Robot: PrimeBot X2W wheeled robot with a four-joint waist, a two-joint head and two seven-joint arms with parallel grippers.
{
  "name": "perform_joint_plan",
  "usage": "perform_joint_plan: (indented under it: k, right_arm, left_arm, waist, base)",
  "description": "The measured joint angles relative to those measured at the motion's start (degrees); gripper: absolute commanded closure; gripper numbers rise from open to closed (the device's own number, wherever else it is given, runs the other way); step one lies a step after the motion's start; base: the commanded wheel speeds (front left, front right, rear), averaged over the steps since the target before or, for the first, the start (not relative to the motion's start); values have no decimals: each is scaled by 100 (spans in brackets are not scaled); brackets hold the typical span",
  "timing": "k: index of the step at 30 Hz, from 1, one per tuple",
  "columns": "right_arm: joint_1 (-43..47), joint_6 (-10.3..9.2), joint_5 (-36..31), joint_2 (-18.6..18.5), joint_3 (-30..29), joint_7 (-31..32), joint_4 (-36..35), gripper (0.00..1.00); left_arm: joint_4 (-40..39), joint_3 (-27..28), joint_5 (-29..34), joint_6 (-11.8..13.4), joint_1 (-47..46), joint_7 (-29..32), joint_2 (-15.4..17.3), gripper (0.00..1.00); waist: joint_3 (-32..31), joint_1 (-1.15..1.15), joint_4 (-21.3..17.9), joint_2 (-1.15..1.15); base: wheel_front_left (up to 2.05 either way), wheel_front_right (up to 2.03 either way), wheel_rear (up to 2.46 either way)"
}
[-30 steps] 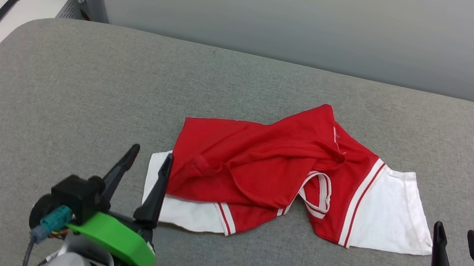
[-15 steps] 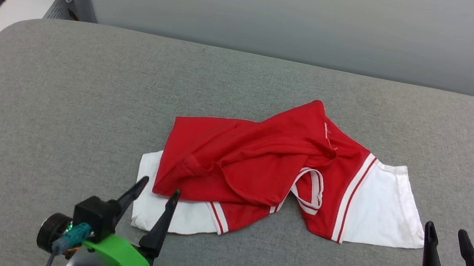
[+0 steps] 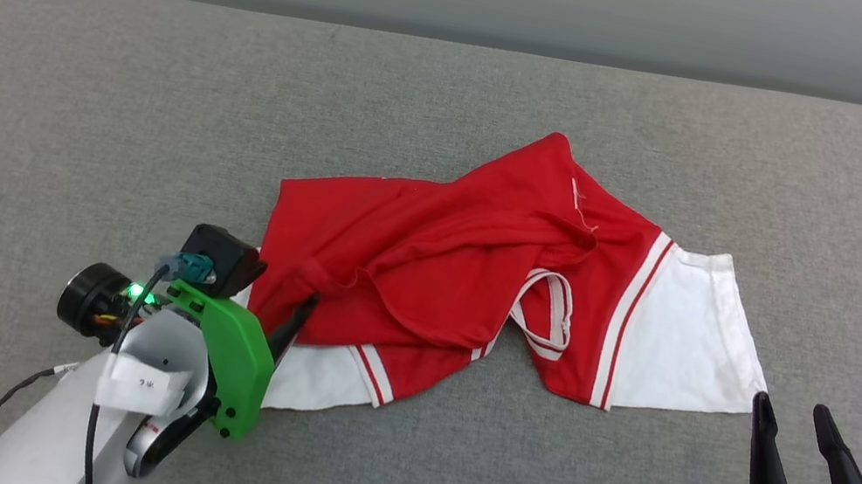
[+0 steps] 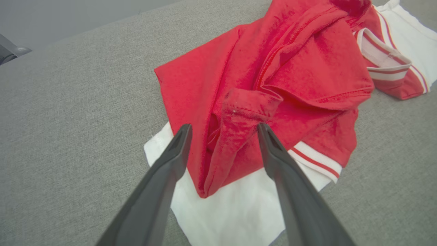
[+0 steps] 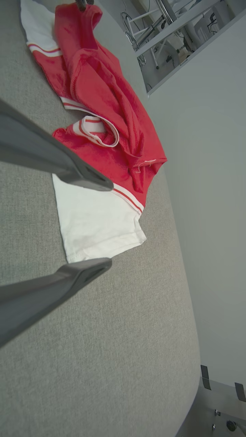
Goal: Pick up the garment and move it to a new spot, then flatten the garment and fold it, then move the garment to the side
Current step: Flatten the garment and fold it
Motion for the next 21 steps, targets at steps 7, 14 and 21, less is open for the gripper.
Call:
perform_joint_plan:
  k: [7,14,21]
  right_arm:
    - [-178,0,-1,1,27,-44,103,0]
    - [-320,0,-18,11,103,-60,201,0]
    - [-405,0,-41,78,111,-153,393,0]
  left_arm:
    - [-9,-491,-454,-24,-376,196,338,0]
    - [-123,-1151,-1060,-25,-718,221,692,100]
    - [-452,-1317,-1227,-25,-1463,-59,1138,100]
  waist:
    - [283,0,-157,0]
    - [491,0,-289,0]
    - [423,0,-463,0]
  base:
    - [0,0,0]
    - [0,0,0]
    - [0,0,0]
